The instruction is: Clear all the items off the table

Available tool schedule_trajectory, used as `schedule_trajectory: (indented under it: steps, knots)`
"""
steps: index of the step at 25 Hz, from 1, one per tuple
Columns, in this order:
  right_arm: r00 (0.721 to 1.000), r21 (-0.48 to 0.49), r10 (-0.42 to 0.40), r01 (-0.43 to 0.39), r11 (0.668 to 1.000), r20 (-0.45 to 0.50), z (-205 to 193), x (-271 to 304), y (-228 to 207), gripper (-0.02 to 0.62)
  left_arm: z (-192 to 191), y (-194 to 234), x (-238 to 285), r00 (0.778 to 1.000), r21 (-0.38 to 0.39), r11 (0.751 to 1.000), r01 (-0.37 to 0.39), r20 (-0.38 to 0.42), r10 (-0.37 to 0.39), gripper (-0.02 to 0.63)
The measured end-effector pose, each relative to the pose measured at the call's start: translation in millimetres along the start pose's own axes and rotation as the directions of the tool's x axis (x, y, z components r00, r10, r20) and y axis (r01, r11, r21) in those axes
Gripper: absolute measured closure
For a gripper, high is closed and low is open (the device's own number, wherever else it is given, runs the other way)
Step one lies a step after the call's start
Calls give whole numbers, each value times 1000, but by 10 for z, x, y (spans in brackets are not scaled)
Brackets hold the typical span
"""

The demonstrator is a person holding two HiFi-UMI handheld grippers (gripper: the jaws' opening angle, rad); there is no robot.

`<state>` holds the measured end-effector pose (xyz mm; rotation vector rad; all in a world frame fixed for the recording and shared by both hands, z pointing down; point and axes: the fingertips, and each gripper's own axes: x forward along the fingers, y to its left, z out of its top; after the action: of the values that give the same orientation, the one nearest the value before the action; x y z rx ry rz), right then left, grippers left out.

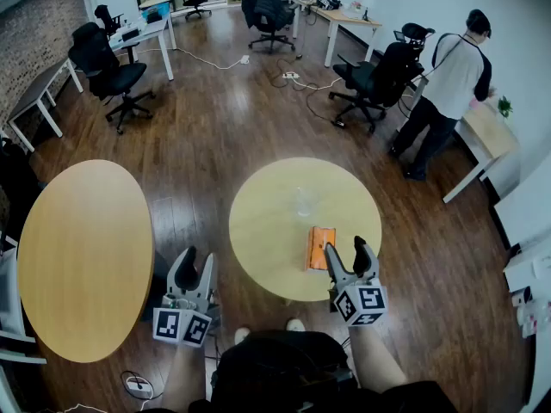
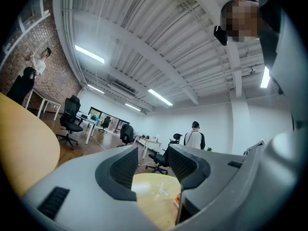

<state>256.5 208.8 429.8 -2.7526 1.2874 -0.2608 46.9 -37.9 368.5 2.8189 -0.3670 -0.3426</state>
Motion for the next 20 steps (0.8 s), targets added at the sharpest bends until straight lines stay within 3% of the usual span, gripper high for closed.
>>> schedule_trajectory:
  steps: [12, 15, 20]
  knots:
    - [978, -34, -93, 88, 996, -188, -607, 120, 14, 178, -239, 28, 136, 994, -53, 995, 89, -65, -92, 426]
    - [962, -19, -83, 81, 997, -259, -860, 121, 67, 46, -351, -1, 208, 986, -61, 990, 127, -102, -133, 425]
    - [924, -5, -101, 107, 994, -368, -1112, 149, -43, 28, -443, -118, 363, 972, -74, 981, 177, -142, -186, 425]
